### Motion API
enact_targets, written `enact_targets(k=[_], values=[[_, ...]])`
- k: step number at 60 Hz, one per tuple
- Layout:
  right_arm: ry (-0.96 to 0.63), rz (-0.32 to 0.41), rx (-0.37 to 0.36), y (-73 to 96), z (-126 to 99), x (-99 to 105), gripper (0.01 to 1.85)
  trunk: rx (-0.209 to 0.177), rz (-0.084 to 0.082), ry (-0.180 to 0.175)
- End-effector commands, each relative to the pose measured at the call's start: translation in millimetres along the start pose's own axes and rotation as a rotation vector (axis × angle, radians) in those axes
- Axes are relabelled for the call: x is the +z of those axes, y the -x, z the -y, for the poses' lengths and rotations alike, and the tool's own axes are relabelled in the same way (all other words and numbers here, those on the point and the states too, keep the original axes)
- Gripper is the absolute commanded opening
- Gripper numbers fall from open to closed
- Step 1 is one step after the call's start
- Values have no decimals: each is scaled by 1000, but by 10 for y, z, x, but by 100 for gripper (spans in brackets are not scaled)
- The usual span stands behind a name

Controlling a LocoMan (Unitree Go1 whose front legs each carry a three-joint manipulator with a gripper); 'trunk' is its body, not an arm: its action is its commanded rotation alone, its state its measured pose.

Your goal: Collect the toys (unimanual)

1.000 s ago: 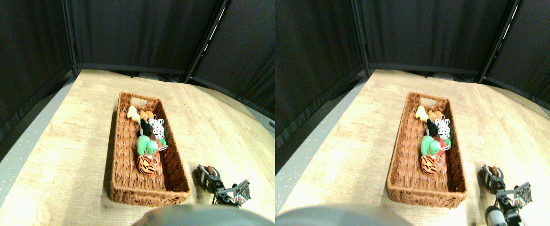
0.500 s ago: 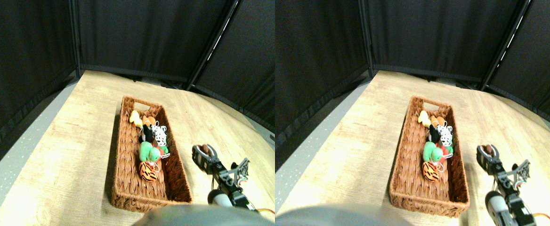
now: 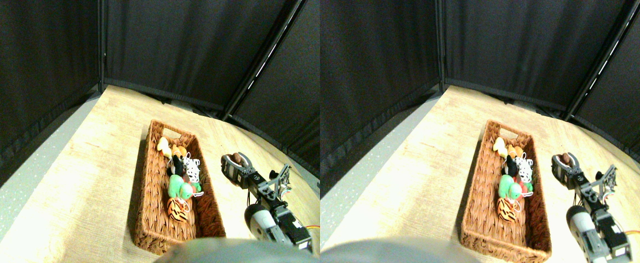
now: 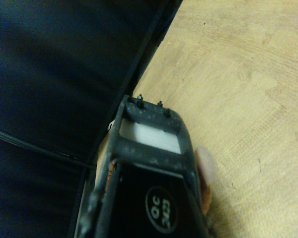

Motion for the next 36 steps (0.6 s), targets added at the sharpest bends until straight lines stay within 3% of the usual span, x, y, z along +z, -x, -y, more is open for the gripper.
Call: enact_targets(k=[1, 26, 36], values=[[-15, -29, 58, -29, -116, -48, 15, 34, 27, 17], [6, -160, 150, -196, -303, -397, 18, 101, 35, 67], [-23, -171, 150, -213, -362, -539, 17, 123, 36, 85]])
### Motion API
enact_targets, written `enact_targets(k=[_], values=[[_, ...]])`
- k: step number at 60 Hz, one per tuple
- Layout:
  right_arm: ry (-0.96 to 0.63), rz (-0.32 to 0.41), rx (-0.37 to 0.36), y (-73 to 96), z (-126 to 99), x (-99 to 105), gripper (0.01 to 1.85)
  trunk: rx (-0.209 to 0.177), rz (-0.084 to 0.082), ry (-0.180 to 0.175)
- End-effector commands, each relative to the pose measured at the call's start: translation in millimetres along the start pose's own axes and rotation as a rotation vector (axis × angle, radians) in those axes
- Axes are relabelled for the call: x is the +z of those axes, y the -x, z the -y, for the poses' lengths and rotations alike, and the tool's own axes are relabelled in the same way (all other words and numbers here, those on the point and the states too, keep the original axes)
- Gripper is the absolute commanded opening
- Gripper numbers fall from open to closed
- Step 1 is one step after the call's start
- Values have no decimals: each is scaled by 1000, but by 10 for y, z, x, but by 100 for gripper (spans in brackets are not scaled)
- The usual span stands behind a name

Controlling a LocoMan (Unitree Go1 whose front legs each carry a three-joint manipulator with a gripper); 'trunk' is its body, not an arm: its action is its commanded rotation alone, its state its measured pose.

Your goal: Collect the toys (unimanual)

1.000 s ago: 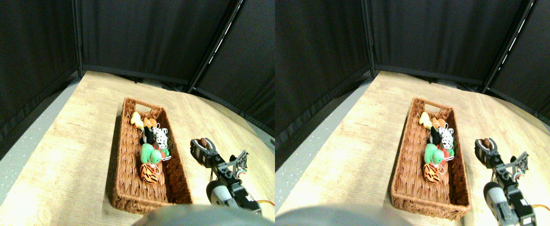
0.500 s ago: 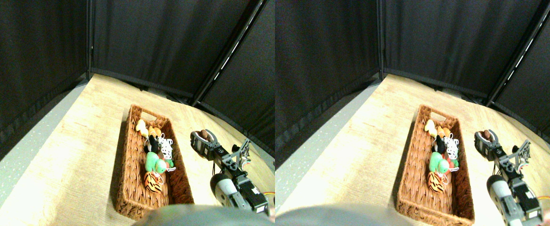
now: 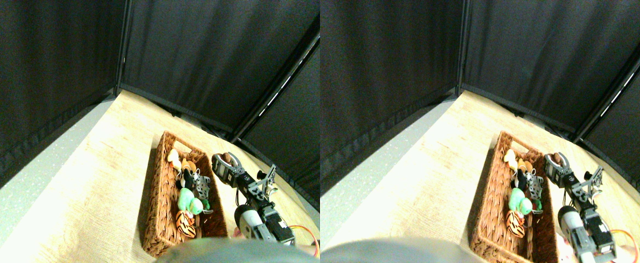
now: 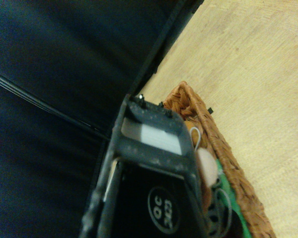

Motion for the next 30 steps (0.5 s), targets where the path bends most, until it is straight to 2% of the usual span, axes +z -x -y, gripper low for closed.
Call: enact_targets(k=[1, 16, 25, 29, 30], values=[[-16, -14, 49, -6, -41, -52, 17, 36, 2, 7], [-58, -67, 77, -52, -65, -217, 16, 45, 3, 15], [-82, -71, 79, -54, -68, -256, 10, 51, 2, 20], [-89, -68, 52, -45, -80, -262, 7, 50, 1, 19], [-86, -72, 36, -39, -87, -262, 14, 50, 0, 19]])
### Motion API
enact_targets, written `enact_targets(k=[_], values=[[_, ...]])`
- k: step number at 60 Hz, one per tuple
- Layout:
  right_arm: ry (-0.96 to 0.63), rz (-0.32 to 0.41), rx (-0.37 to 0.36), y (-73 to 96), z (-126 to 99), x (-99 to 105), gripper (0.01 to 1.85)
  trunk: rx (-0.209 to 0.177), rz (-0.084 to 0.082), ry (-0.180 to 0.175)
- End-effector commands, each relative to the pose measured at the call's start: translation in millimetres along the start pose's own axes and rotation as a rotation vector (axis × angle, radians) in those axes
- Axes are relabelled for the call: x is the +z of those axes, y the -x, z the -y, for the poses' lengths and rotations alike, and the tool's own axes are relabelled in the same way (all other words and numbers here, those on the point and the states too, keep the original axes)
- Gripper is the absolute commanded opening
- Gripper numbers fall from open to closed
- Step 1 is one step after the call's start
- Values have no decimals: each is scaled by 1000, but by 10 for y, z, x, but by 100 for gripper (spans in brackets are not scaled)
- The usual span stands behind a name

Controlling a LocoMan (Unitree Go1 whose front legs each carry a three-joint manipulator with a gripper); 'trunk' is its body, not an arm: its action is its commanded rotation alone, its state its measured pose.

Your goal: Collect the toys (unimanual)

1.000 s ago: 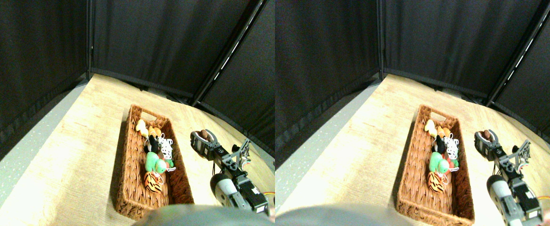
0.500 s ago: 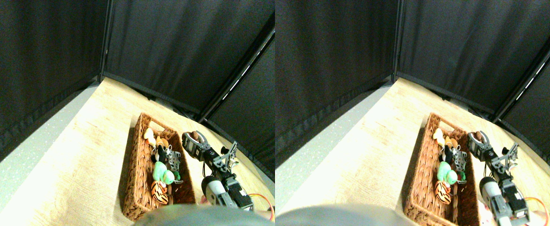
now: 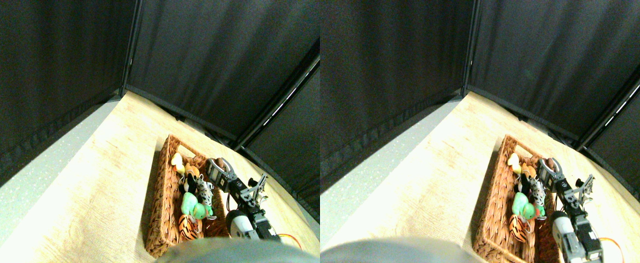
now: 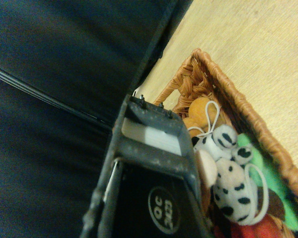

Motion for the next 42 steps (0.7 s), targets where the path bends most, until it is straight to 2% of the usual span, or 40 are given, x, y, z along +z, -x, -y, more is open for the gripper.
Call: enact_targets(k=[1, 4, 5, 8, 10, 22, 26, 31, 34, 35, 38, 40, 42], values=[[-11, -24, 3, 29, -107, -21, 28, 20, -6, -4], [1, -51, -20, 38, -125, -23, 66, 19, -5, -5], [1, -51, -20, 38, -125, -23, 66, 19, -5, -5], [59, -73, -29, 43, -134, -8, 99, 19, -6, -6], [57, -73, -32, 48, -134, 6, 111, 19, -6, -6], [96, -55, -17, 24, -159, 79, 120, 14, -8, -7], [88, -29, -26, 30, -183, 128, 125, 11, -6, -6], [103, -6, -21, 26, -182, 213, 118, 7, -11, -13], [78, 43, -30, 33, -175, 283, 107, 3, -13, -16], [78, 43, -30, 33, -175, 283, 107, -1, -15, -20], [64, 102, -53, 66, -148, 380, 102, -10, -18, -28], [66, 144, -60, 90, -111, 458, 91, -17, -20, -33], [69, 144, -52, 97, -92, 497, 87, -27, -24, -43]])
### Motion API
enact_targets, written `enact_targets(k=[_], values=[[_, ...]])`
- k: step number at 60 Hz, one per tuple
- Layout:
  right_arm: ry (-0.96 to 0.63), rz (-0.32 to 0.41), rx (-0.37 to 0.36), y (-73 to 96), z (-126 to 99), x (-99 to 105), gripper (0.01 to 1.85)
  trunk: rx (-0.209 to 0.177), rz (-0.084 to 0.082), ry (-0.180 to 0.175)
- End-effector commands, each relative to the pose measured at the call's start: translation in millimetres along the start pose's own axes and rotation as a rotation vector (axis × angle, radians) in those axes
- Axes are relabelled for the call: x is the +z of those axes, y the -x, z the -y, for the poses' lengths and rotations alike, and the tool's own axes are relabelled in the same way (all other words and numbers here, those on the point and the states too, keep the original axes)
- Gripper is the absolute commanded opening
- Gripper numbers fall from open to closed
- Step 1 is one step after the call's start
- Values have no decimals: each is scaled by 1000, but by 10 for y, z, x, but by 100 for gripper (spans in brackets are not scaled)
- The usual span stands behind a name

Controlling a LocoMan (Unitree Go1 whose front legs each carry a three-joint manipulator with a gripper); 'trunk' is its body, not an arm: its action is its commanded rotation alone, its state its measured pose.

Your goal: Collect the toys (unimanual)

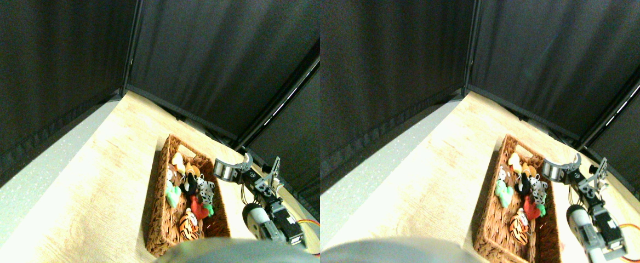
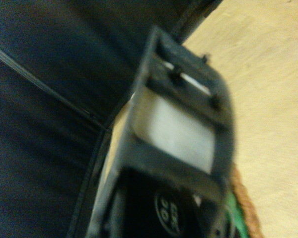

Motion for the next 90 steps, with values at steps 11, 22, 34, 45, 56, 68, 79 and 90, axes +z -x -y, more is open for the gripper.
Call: enact_targets(k=[11, 22, 34, 45, 56, 68, 79, 90], values=[[4, 190, 8, 161, 286, 450, 79, -77, -34, -84], [31, 296, -14, 386, 525, 683, 75, -127, -41, -130], [13, 360, -13, 581, 714, 791, 66, -159, -48, -171], [6, 408, -39, 716, 866, 821, 68, -182, -57, -205], [-57, 424, -53, 808, 989, 769, 68, -194, -64, -228], [-81, 432, -103, 868, 1148, 689, 76, -206, -68, -236], [-59, 411, -106, 941, 1232, 583, 79, -206, -68, -220], [-102, 372, -119, 1054, 1225, 472, 78, -206, -69, -197]])
